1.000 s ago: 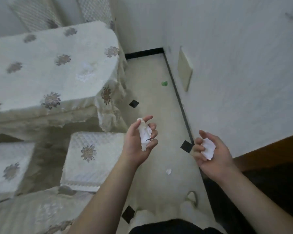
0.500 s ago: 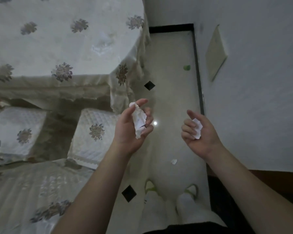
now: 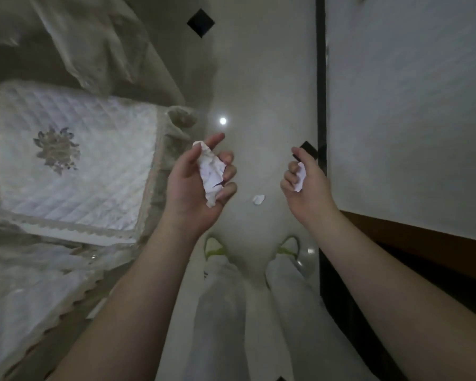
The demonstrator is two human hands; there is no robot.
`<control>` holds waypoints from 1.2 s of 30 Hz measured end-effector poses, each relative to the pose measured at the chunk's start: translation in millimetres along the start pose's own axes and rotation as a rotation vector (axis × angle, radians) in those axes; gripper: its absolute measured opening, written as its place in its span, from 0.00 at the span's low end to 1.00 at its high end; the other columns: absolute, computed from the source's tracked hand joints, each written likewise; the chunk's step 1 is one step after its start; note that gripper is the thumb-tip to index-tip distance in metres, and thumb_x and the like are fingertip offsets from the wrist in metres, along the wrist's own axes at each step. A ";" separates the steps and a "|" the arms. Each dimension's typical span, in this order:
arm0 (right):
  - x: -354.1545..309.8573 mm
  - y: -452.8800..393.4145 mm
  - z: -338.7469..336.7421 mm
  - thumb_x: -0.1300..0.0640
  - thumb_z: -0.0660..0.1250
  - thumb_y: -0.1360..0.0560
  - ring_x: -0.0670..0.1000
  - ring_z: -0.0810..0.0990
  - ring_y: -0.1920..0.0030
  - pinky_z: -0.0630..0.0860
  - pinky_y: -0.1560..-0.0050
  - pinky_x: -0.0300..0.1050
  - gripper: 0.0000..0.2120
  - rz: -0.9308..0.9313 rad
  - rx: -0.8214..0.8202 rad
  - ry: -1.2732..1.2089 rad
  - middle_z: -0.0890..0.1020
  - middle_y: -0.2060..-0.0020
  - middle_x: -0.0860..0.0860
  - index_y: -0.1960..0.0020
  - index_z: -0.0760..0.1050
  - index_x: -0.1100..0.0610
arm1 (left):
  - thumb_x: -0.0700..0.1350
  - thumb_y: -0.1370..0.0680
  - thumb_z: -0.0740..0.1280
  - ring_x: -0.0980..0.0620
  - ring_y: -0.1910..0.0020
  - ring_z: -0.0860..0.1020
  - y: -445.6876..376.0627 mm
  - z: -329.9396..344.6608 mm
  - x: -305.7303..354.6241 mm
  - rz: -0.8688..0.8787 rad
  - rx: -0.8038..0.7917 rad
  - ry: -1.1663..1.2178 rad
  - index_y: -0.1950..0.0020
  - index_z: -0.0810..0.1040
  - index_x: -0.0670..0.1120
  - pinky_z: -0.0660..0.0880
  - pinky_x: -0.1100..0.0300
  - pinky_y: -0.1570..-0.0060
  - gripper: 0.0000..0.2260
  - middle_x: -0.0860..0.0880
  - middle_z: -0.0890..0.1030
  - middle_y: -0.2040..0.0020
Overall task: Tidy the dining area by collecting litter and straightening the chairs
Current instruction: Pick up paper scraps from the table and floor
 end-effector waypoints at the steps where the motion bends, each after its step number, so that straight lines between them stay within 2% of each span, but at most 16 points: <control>1: 8.2 -19.4 -15.3 0.53 0.66 0.24 0.44 0.62 0.74 0.58 0.75 0.37 0.09 -0.045 0.042 0.049 0.69 0.71 0.47 0.46 0.76 0.56 | 0.51 0.23 0.58 0.52 0.68 0.70 -16.3 -10.9 -14.3 -0.029 -0.011 -0.001 0.47 0.78 0.47 0.56 0.62 0.73 0.13 0.47 0.72 0.60; 4: 35.2 -69.5 -53.2 0.47 0.66 0.24 0.43 0.66 0.71 0.62 0.72 0.36 0.11 -0.126 0.131 0.218 0.72 0.70 0.46 0.47 0.79 0.53 | 0.50 0.23 0.57 0.52 0.68 0.70 -57.5 -43.8 -51.2 -0.086 -0.051 -0.024 0.43 0.75 0.45 0.58 0.61 0.73 0.14 0.46 0.72 0.60; 6: 60.7 -108.5 -77.9 0.46 0.66 0.24 0.44 0.67 0.70 0.65 0.71 0.36 0.11 -0.129 0.171 0.318 0.74 0.67 0.47 0.48 0.80 0.52 | 0.50 0.24 0.58 0.52 0.69 0.71 -81.0 -81.9 -72.9 -0.098 -0.029 -0.017 0.44 0.75 0.45 0.57 0.60 0.73 0.14 0.46 0.72 0.61; 10: 121.8 -205.1 -132.5 0.46 0.67 0.24 0.44 0.67 0.73 0.66 0.72 0.37 0.12 -0.097 0.250 0.495 0.77 0.62 0.49 0.46 0.78 0.52 | 0.49 0.25 0.59 0.52 0.70 0.71 -125.6 -186.5 -113.6 -0.104 0.148 -0.032 0.47 0.76 0.45 0.58 0.63 0.76 0.12 0.46 0.72 0.60; 12: 153.9 -247.8 -154.6 0.48 0.67 0.24 0.44 0.68 0.72 0.68 0.69 0.39 0.08 -0.096 0.250 0.606 0.79 0.58 0.50 0.49 0.78 0.51 | 0.49 0.25 0.60 0.52 0.69 0.70 -141.4 -229.5 -126.1 -0.096 0.203 -0.046 0.47 0.76 0.45 0.58 0.64 0.76 0.12 0.47 0.73 0.60; 14: 185.5 -285.9 -174.0 0.49 0.69 0.25 0.46 0.72 0.67 0.72 0.62 0.43 0.07 -0.102 0.229 0.740 0.79 0.55 0.53 0.49 0.78 0.51 | 0.49 0.24 0.60 0.52 0.69 0.70 -155.9 -262.5 -138.7 -0.097 0.223 -0.062 0.46 0.76 0.45 0.59 0.63 0.76 0.12 0.47 0.73 0.60; 17: 223.9 -332.9 -199.4 0.49 0.70 0.26 0.55 0.79 0.57 0.77 0.51 0.52 0.14 -0.128 0.266 0.941 0.78 0.55 0.55 0.45 0.77 0.55 | 0.49 0.25 0.60 0.52 0.68 0.70 -177.8 -299.1 -152.3 -0.105 0.250 -0.092 0.46 0.75 0.44 0.60 0.64 0.76 0.13 0.47 0.73 0.60; 19: 240.6 -358.7 -212.6 0.47 0.71 0.27 0.58 0.79 0.50 0.75 0.47 0.50 0.19 -0.141 0.335 1.084 0.79 0.52 0.56 0.41 0.75 0.57 | 0.50 0.24 0.59 0.53 0.68 0.70 -190.5 -318.0 -158.8 -0.105 0.269 -0.113 0.46 0.75 0.44 0.58 0.63 0.75 0.13 0.47 0.73 0.60; 22: 261.8 -385.8 -227.2 0.45 0.71 0.28 0.61 0.77 0.44 0.73 0.47 0.48 0.28 -0.049 0.439 1.187 0.77 0.42 0.61 0.36 0.69 0.59 | 0.50 0.22 0.57 0.53 0.67 0.70 -205.6 -335.9 -167.6 -0.130 0.279 -0.147 0.46 0.75 0.45 0.55 0.61 0.71 0.13 0.47 0.73 0.60; 24: 275.7 -397.2 -231.2 0.45 0.73 0.30 0.61 0.78 0.43 0.74 0.47 0.48 0.30 0.007 0.475 1.173 0.75 0.40 0.61 0.37 0.68 0.61 | 0.50 0.23 0.58 0.53 0.68 0.71 -211.8 -343.5 -173.7 -0.156 0.281 -0.137 0.46 0.75 0.44 0.55 0.61 0.71 0.13 0.47 0.74 0.60; 27: 286.6 -408.2 -230.8 0.48 0.75 0.32 0.60 0.79 0.46 0.76 0.47 0.49 0.28 0.030 0.539 1.129 0.76 0.41 0.60 0.39 0.71 0.61 | 0.50 0.23 0.57 0.53 0.69 0.71 -213.7 -352.1 -182.5 -0.209 0.295 -0.138 0.47 0.75 0.44 0.55 0.62 0.71 0.12 0.47 0.74 0.60; 30: 289.4 -417.5 -232.6 0.50 0.73 0.29 0.58 0.80 0.46 0.75 0.45 0.47 0.22 0.079 0.517 1.199 0.78 0.41 0.59 0.41 0.76 0.61 | 0.50 0.25 0.59 0.53 0.69 0.71 -209.7 -356.5 -182.7 -0.218 0.312 -0.147 0.47 0.75 0.45 0.53 0.60 0.69 0.13 0.47 0.74 0.61; 32: 284.1 -415.7 -235.7 0.49 0.73 0.29 0.57 0.81 0.46 0.74 0.48 0.43 0.20 0.078 0.499 1.191 0.81 0.45 0.59 0.44 0.79 0.62 | 0.50 0.26 0.60 0.53 0.69 0.71 -203.8 -353.7 -178.8 -0.213 0.319 -0.147 0.47 0.75 0.45 0.53 0.60 0.69 0.13 0.48 0.75 0.61; 34: 273.5 -403.5 -235.1 0.48 0.74 0.29 0.57 0.81 0.47 0.74 0.48 0.42 0.21 0.068 0.477 1.148 0.83 0.47 0.59 0.45 0.79 0.63 | 0.51 0.26 0.60 0.53 0.68 0.71 -194.5 -344.4 -174.5 -0.211 0.329 -0.129 0.47 0.75 0.45 0.54 0.60 0.69 0.13 0.48 0.75 0.61; 36: 259.3 -383.9 -229.6 0.45 0.73 0.29 0.58 0.81 0.47 0.76 0.46 0.47 0.24 0.061 0.436 1.100 0.82 0.48 0.59 0.44 0.78 0.63 | 0.50 0.26 0.61 0.52 0.68 0.71 -183.2 -329.1 -169.9 -0.205 0.334 -0.104 0.46 0.75 0.45 0.54 0.61 0.70 0.13 0.47 0.75 0.61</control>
Point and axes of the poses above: each hand's wrist, its own y-axis away from the middle knuckle, its own z-axis out of the palm, x = y × z, the point moved 7 cm from there along -y, towards the middle knuckle
